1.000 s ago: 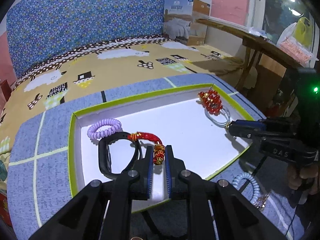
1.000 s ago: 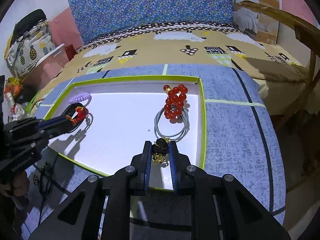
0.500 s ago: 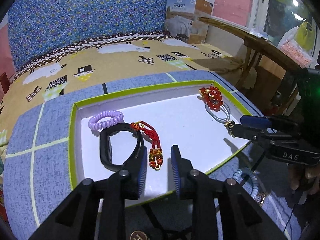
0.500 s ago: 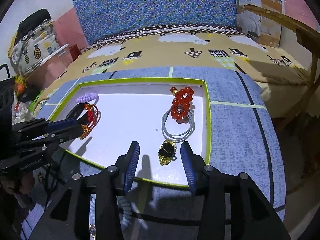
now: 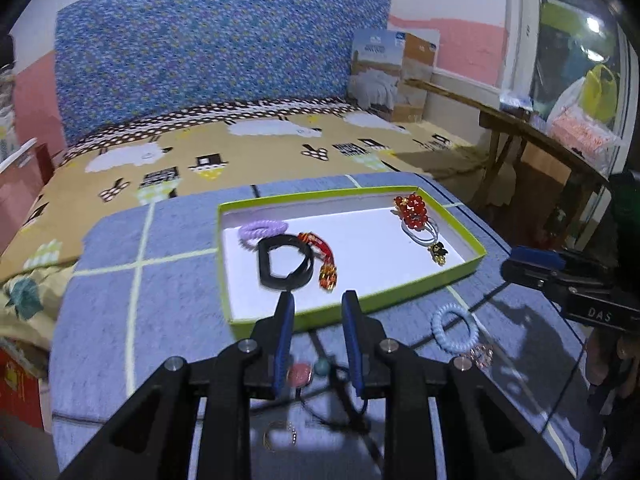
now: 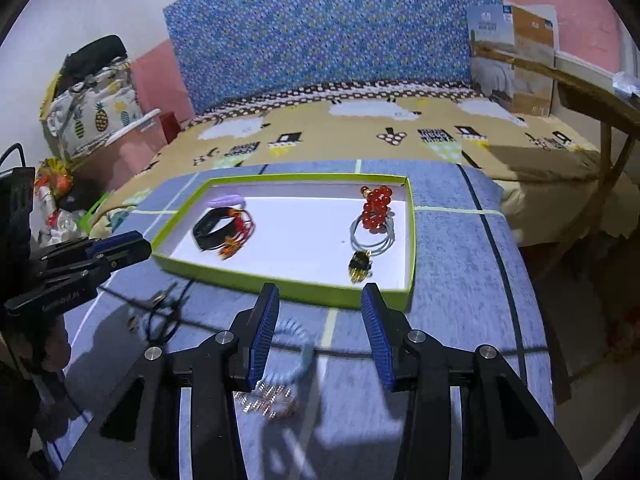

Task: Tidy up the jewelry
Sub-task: 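Withdraw both open tools from the green box back to the jewelry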

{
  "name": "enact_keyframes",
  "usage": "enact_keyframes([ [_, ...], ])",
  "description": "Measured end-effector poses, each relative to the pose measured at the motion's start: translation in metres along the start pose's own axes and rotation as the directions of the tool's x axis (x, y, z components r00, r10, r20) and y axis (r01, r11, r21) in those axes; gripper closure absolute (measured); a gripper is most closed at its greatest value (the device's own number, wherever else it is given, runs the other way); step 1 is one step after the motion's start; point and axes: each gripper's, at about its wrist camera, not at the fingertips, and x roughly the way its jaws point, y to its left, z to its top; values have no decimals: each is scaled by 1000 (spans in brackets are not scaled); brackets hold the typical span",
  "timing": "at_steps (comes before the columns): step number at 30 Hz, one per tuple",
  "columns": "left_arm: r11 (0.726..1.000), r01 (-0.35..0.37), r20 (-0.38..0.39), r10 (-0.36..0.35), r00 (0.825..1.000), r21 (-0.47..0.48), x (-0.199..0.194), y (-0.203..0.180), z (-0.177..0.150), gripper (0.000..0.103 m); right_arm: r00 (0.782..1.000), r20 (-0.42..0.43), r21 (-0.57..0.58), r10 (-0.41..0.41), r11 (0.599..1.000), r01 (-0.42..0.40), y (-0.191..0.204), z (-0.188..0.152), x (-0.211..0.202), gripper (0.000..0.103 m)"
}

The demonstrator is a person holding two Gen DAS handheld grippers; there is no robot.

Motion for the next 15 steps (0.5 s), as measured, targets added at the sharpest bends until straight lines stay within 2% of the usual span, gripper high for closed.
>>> enact_keyframes([
  [6, 999, -28, 21, 29, 999, -34, -38, 1, -28, 78, 999, 44, -7, 17, 1000, -17, 13, -26, -42, 60],
  [15, 999, -36, 15, 36, 999, -16, -69, -13, -63, 78, 999, 46, -1, 20, 1000, -20, 26, -60, -71, 60],
])
